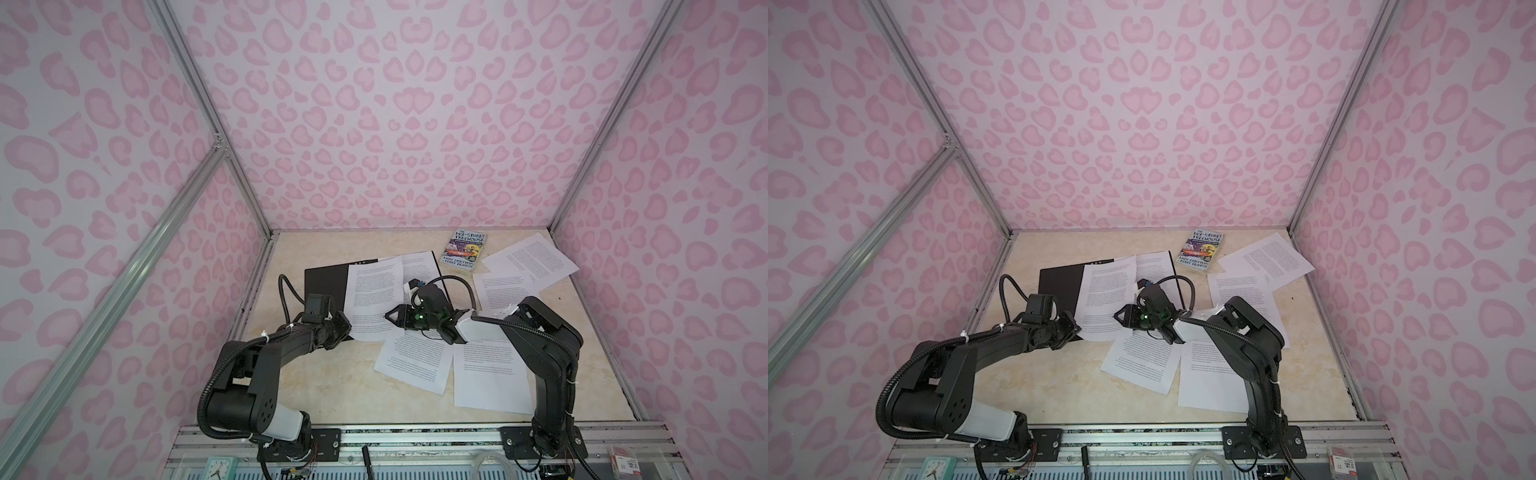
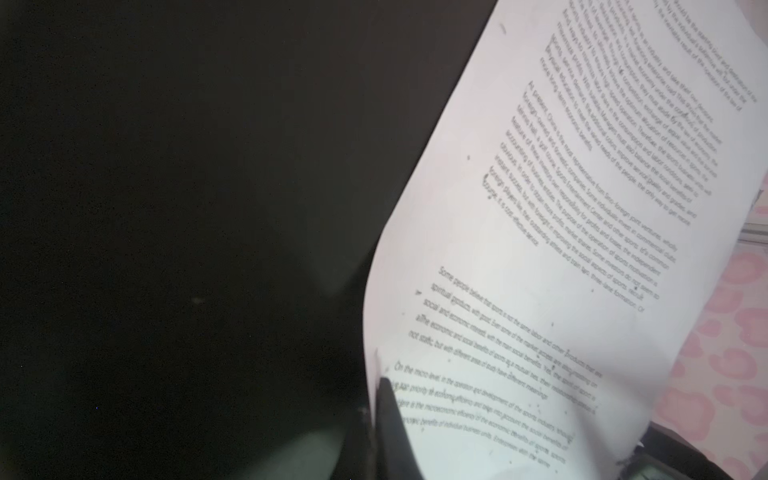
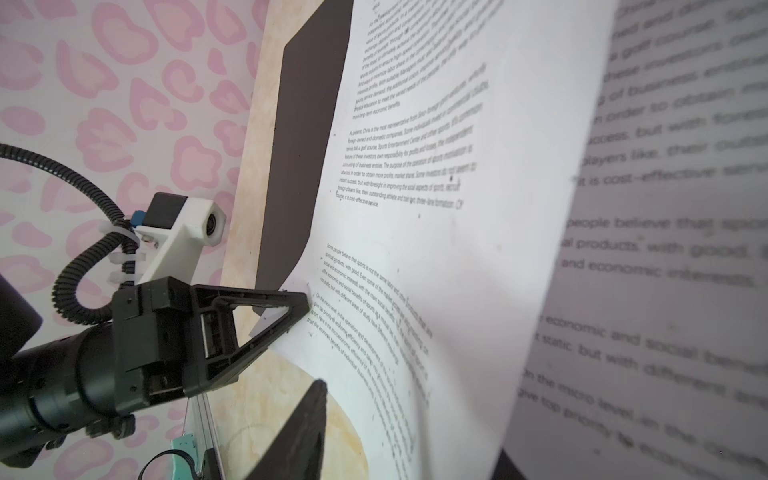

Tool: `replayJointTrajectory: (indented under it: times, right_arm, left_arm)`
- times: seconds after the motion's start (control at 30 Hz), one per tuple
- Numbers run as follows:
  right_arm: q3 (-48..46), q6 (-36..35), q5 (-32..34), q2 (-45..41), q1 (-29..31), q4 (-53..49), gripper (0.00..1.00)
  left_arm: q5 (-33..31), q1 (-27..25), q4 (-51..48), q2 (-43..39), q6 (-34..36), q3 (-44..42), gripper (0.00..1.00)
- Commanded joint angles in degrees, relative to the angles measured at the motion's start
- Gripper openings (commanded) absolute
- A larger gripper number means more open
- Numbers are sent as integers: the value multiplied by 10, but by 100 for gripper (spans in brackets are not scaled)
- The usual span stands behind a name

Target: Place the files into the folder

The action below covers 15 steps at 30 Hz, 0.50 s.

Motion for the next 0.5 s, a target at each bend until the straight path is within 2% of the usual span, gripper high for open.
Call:
replayJointTrajectory:
  times: [0.0,0.23,0.4,0.47]
  right_arm:
    - [-13,19,20,-2,3,32,45]
    - [-11,31,29,5,5,29,36]
    - [-9,37,32,6,5,28,25]
    - [-6,36,32,7,5,20,17]
  left_arm:
    - [4,0,7,3,-2,5,3]
    - [6,0,10,2,-3,4,3]
    - [9,0,9,2,-1,5,3]
    - [10,1,10,0,-1,5,3]
